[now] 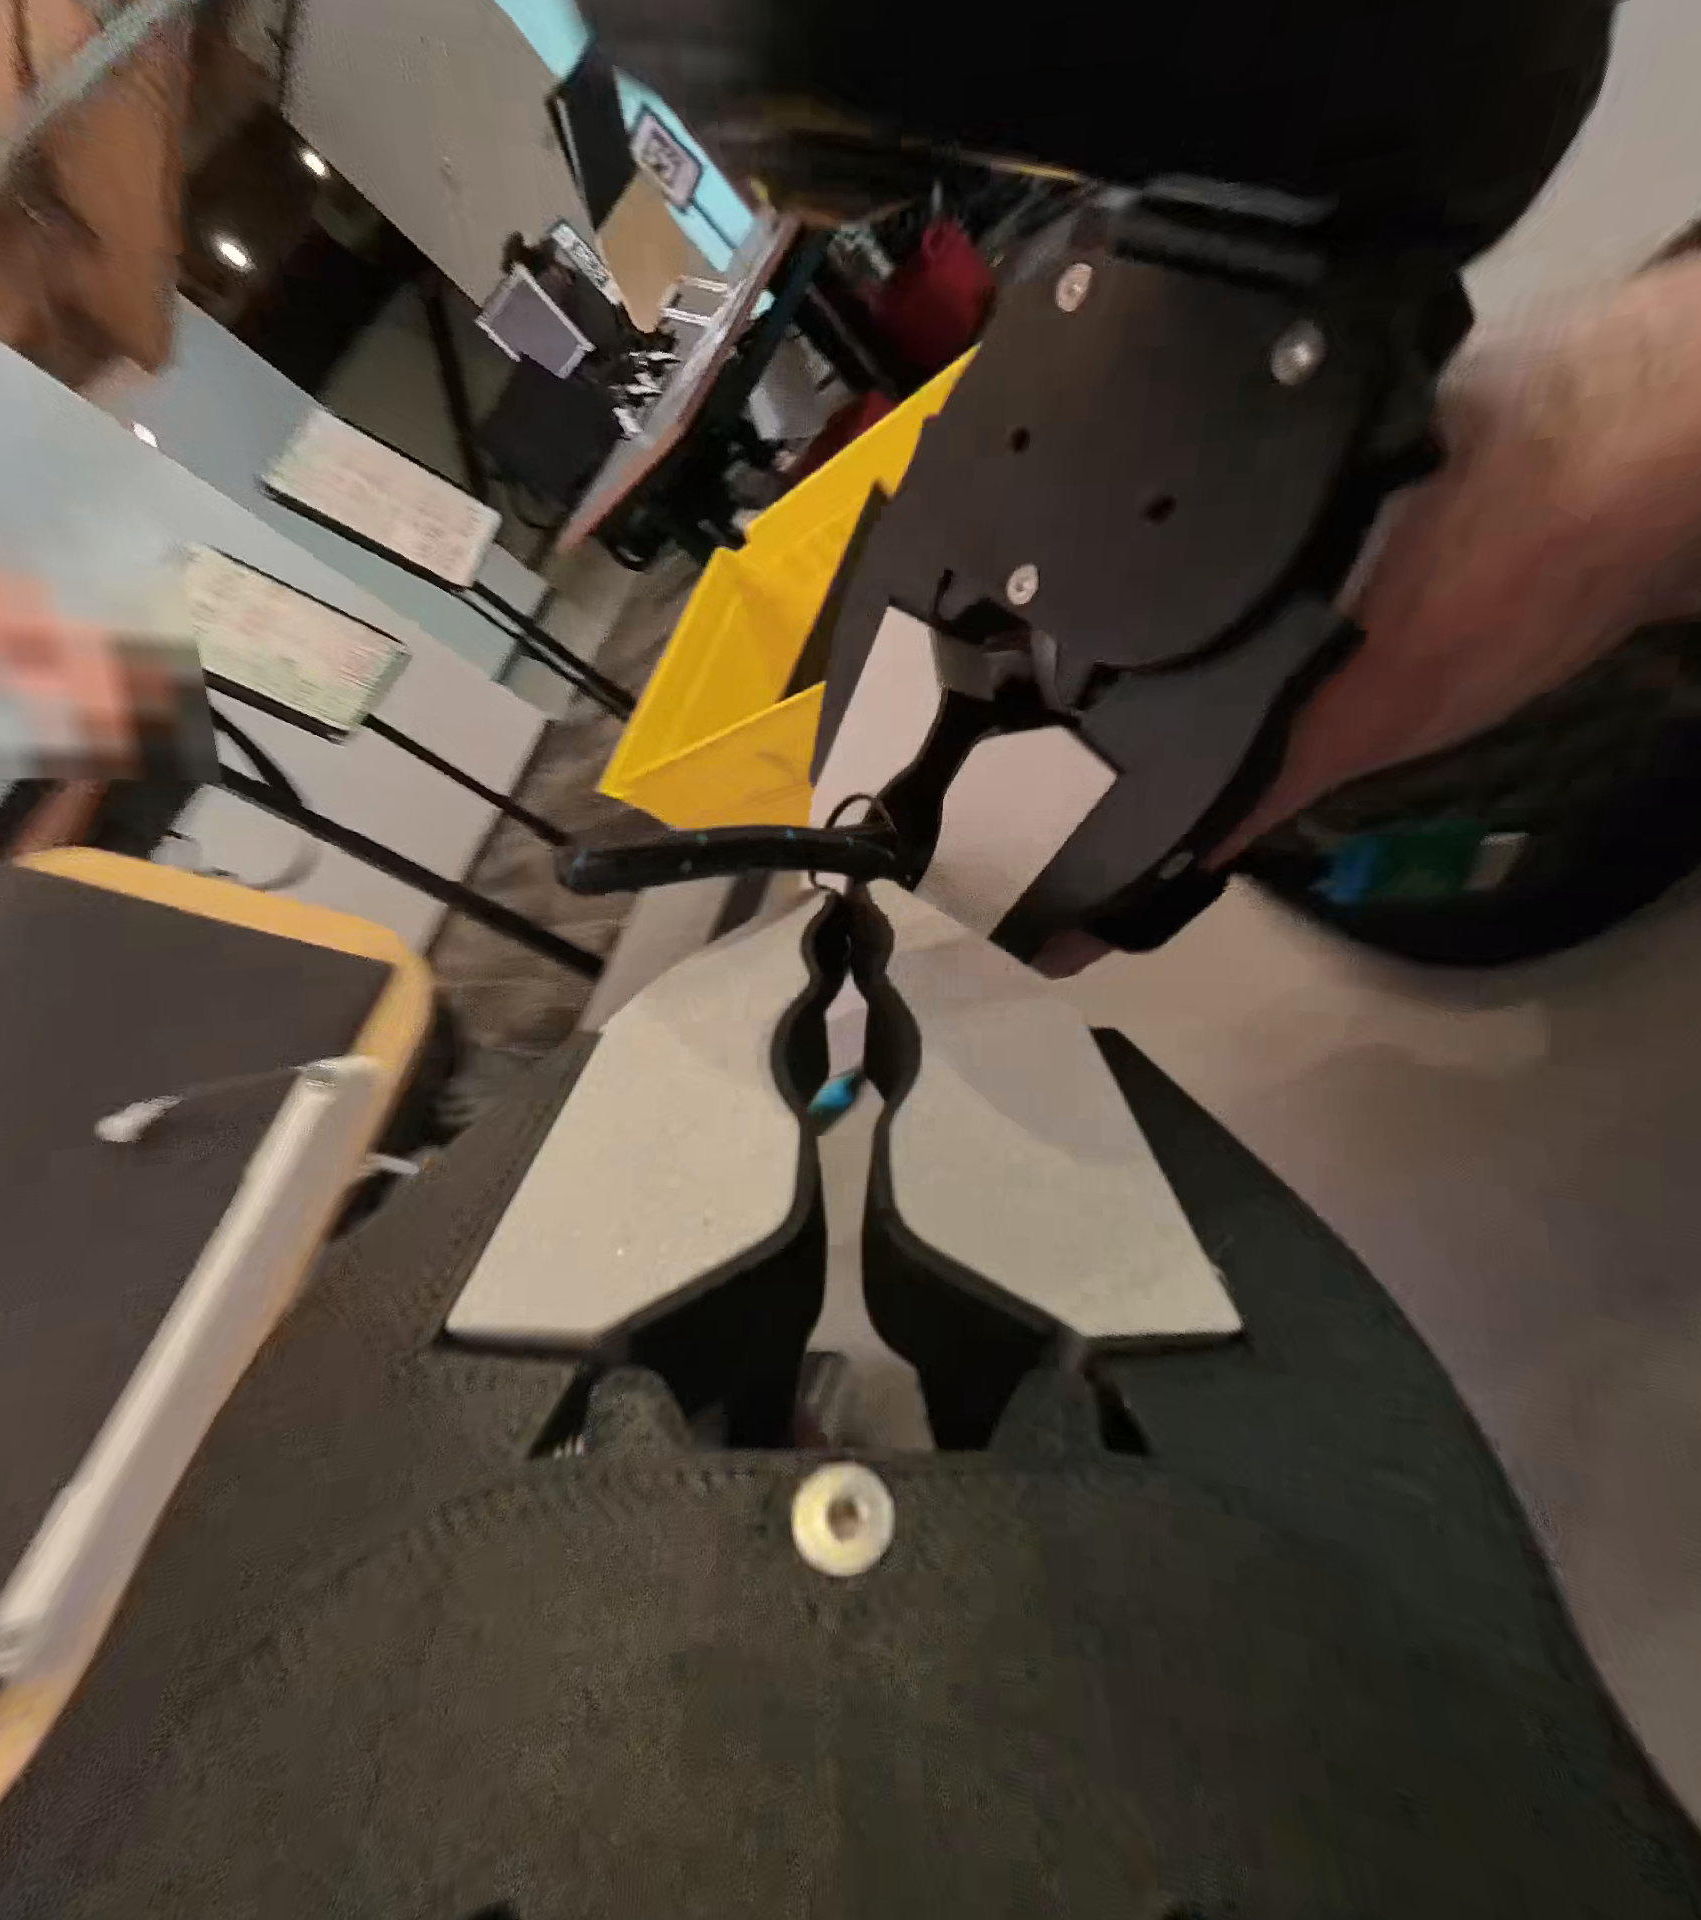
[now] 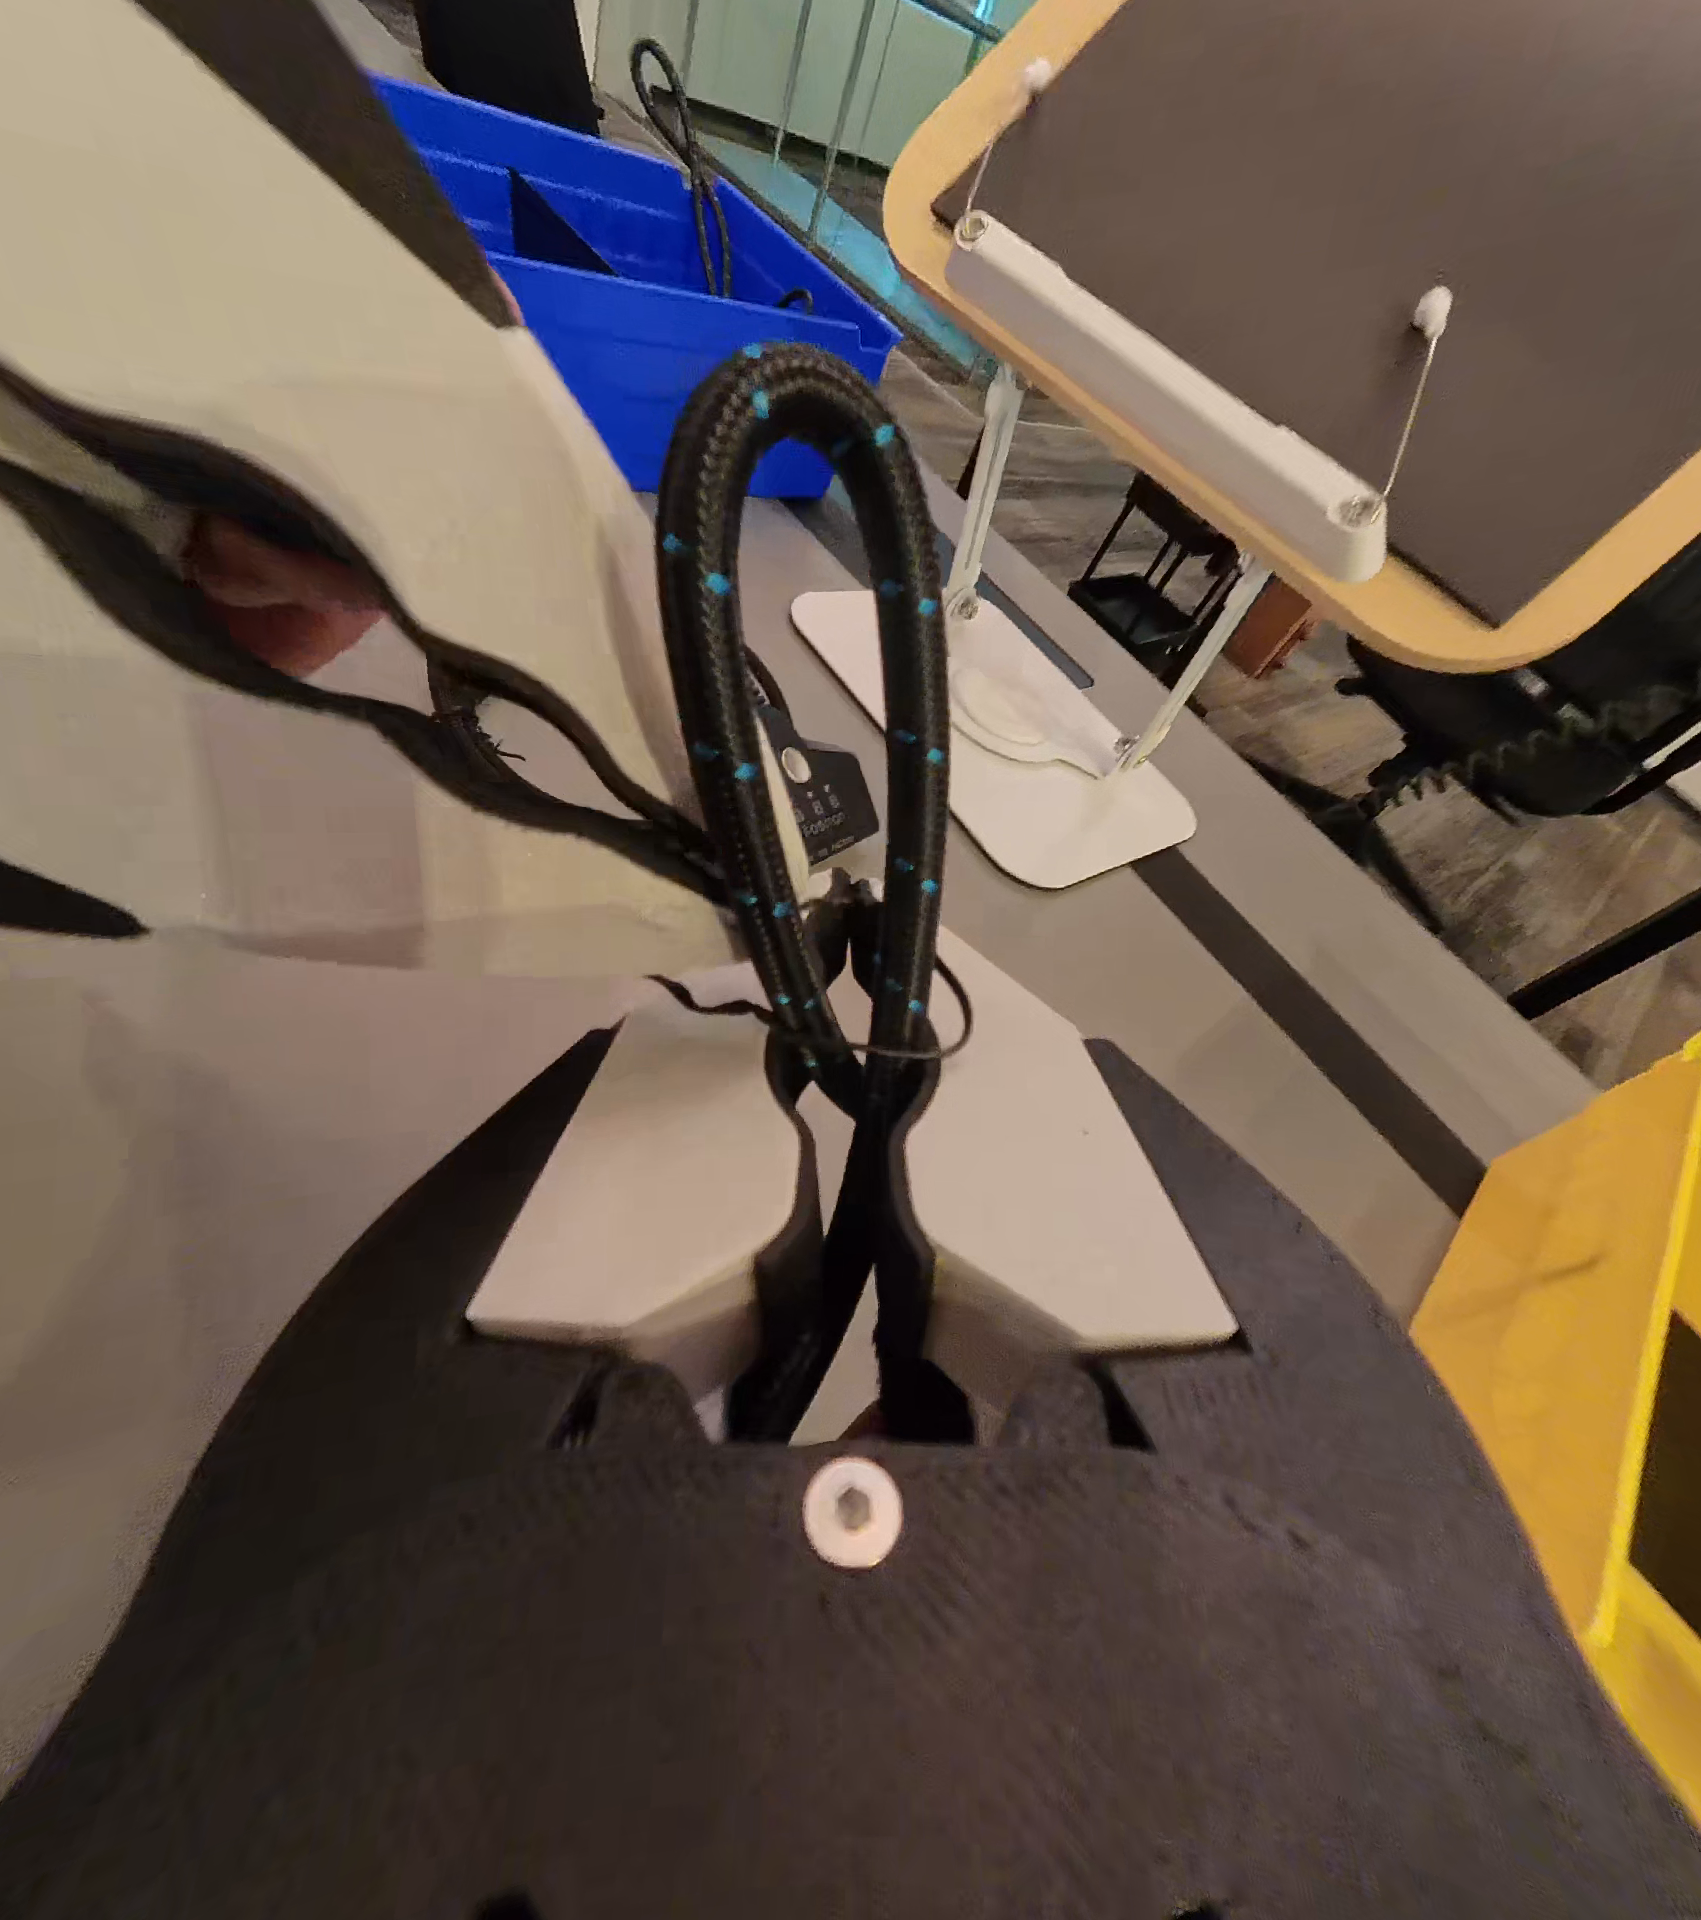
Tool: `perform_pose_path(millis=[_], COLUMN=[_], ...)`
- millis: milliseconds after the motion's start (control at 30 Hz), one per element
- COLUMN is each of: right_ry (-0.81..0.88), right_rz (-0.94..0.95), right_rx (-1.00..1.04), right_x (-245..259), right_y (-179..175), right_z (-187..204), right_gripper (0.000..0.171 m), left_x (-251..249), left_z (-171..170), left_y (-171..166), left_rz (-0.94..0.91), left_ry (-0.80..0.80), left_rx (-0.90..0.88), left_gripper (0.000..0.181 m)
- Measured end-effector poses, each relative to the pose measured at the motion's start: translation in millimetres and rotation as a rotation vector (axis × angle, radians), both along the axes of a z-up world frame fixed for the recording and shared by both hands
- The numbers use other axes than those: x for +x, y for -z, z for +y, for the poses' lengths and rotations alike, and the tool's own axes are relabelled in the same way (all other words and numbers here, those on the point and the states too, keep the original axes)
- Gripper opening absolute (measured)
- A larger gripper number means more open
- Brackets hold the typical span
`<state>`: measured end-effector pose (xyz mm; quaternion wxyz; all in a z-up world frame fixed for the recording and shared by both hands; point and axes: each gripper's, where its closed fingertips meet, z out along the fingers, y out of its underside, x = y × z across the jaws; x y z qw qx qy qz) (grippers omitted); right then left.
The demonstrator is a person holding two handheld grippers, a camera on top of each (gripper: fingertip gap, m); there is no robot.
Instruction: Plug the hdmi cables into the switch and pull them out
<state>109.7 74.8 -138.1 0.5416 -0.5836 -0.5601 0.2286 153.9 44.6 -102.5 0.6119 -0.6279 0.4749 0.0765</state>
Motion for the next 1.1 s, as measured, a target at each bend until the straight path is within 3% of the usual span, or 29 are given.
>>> perform_pose_path(millis=[100, 200, 400, 600, 900, 1100], right_ry=[0.009, 0.016, 0.042, 0.114, 0.264, 0.293], right_rz=[-0.001, -0.002, 0.021, 0.032, 0.000, -0.018], right_rx=[0.054, 0.093, 0.158, 0.272, 0.580, 0.637], right_x=[0, 0, 1, 6, 17, 21], right_y=[-3, -5, -14, -25, -51, -55], right_z=[1, 1, 2, 8, 11, 13], right_gripper=[0.000, 0.000, 0.000, 0.000, 0.000, 0.000], left_x=[1, -1, 4, 10, 16, 20], left_z=[-3, -5, -15, -16, -18, -18], left_y=[0, -3, 2, -1, -11, -11], left_rz=[-0.136, -0.218, -0.278, -0.356, -0.628, -0.641], left_ry=[0.022, 0.039, 0.097, 0.108, 0.173, 0.165], left_rx=[-0.102, -0.147, -0.241, -0.276, -0.432, -0.401], left_gripper=[0.002, 0.014, 0.025, 0.020, 0.008, 0.002])
